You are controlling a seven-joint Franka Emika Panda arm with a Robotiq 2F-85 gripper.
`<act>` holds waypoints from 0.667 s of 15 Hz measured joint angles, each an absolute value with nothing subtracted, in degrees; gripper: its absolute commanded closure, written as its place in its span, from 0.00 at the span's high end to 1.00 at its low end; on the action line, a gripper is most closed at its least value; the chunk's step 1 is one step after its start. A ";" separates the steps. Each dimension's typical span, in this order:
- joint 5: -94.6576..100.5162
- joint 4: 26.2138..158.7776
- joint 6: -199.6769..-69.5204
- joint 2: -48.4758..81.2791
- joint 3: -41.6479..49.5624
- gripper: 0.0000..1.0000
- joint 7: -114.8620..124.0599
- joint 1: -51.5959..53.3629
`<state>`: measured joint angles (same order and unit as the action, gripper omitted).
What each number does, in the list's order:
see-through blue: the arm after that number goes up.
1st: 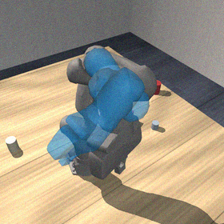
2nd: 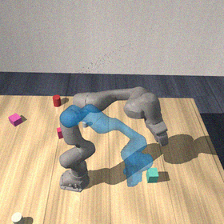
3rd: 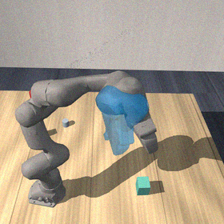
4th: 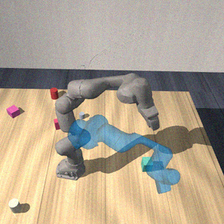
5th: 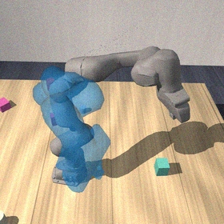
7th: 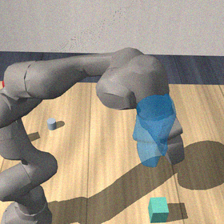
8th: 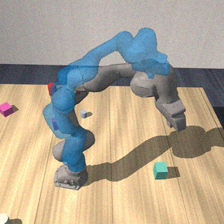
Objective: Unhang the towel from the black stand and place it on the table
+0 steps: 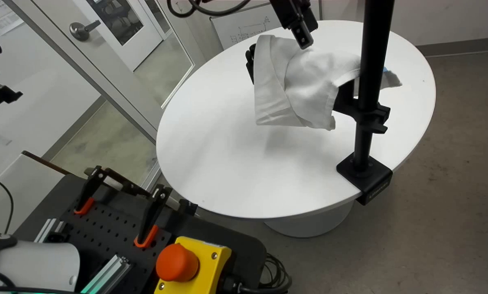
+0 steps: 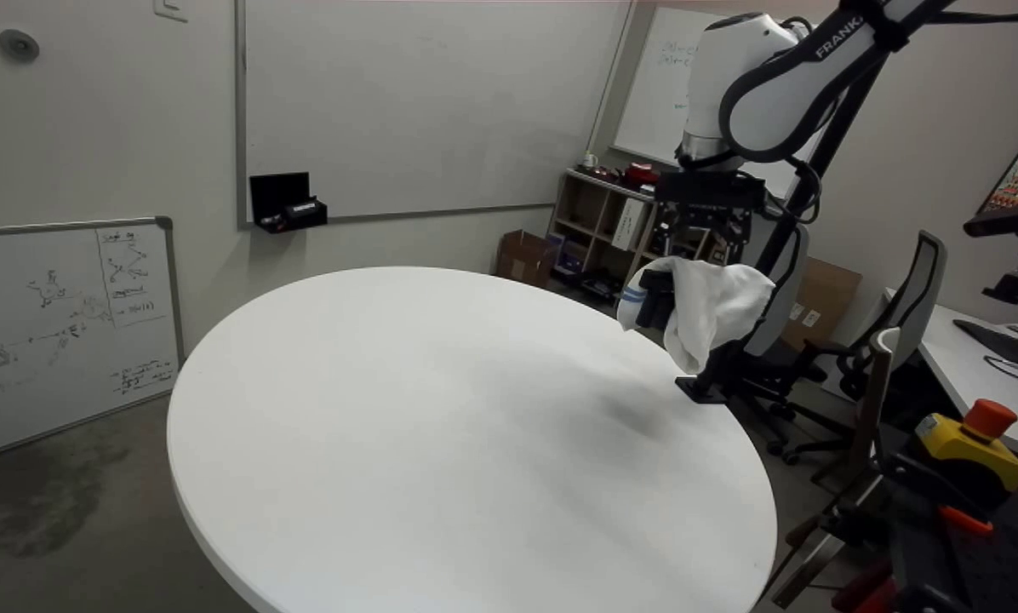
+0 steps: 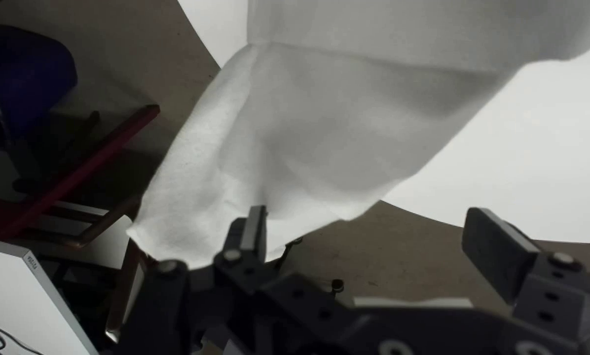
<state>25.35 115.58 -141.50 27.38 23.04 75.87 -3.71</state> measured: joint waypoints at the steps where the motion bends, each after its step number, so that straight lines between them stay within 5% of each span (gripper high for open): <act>1: 25.38 115.64 -141.49 27.38 23.04 0.98 75.87 -3.61; 2: 25.41 115.69 -141.47 27.38 23.04 0.74 75.87 -3.52; 4: 25.45 115.85 -141.46 27.38 23.04 0.69 75.87 -3.38; 10: 25.48 116.40 -141.39 27.38 23.04 0.23 75.87 -3.05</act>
<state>25.48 116.40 -141.39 27.38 23.04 75.87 -3.05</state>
